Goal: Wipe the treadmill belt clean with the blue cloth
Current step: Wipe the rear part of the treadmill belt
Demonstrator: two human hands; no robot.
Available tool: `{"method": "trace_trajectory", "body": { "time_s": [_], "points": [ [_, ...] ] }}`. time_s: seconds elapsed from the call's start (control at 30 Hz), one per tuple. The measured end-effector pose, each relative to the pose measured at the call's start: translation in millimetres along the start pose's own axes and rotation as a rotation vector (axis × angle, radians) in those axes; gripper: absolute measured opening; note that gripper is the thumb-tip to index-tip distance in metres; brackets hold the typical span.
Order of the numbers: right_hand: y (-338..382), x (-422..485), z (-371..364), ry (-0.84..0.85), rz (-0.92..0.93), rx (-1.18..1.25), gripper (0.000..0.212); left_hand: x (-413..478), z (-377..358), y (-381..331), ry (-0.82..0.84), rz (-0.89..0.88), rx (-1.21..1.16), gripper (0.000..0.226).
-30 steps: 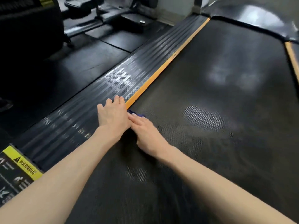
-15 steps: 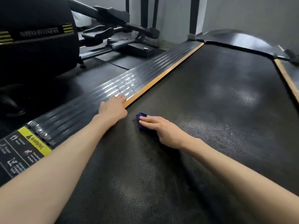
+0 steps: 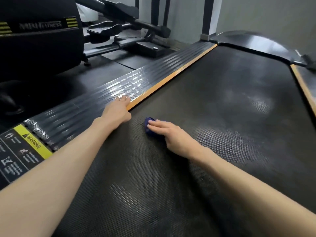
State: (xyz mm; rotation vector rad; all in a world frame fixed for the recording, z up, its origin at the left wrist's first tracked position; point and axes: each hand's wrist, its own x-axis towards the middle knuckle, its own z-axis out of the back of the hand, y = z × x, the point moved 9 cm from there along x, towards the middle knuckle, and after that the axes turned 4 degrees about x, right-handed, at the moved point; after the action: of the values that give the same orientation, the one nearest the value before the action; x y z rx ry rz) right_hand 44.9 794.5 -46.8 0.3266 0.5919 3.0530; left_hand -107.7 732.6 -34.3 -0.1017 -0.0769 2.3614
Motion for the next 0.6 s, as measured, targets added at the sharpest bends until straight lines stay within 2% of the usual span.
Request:
{"method": "trace_trajectory", "body": {
  "time_s": [0.03,0.13,0.17,0.23,0.33,0.4,0.47,0.53,0.57,0.6],
  "points": [
    [-30,1,14,-0.062,-0.09,-0.011,0.06,1,-2,2,0.016,0.002,-0.008,0.071],
    [-124,-14,61,-0.198,-0.655,-0.168,0.051,-2,-3,5,0.012,0.032,-0.017,0.07],
    [-126,-16,65,-0.21,-0.725,-0.206,0.048,-3,-1,4,-0.01,0.042,-0.017,0.068],
    [-87,-3,50,-0.203,-0.622,-0.16,0.047,-5,4,2,-0.062,0.054,-0.026,0.066],
    [2,2,5,-0.087,-0.234,-0.016,0.063,-5,3,3,-0.082,0.063,-0.054,0.064],
    [16,-2,-2,-0.073,-0.12,-0.002,0.066,-4,4,6,-0.081,0.073,-0.07,0.061],
    [-26,3,13,-0.119,-0.244,-0.038,0.064,-4,7,8,-0.085,0.082,-0.081,0.057],
    [-81,8,35,-0.186,-0.512,-0.159,0.057,-7,9,5,-0.1,0.093,-0.068,0.049],
    [-90,11,42,-0.214,-0.607,-0.204,0.051,-8,9,1,-0.12,0.093,-0.049,0.044],
    [-84,17,40,-0.222,-0.621,-0.212,0.046,-8,10,-1,-0.143,0.095,-0.033,0.04]
  ]
}}
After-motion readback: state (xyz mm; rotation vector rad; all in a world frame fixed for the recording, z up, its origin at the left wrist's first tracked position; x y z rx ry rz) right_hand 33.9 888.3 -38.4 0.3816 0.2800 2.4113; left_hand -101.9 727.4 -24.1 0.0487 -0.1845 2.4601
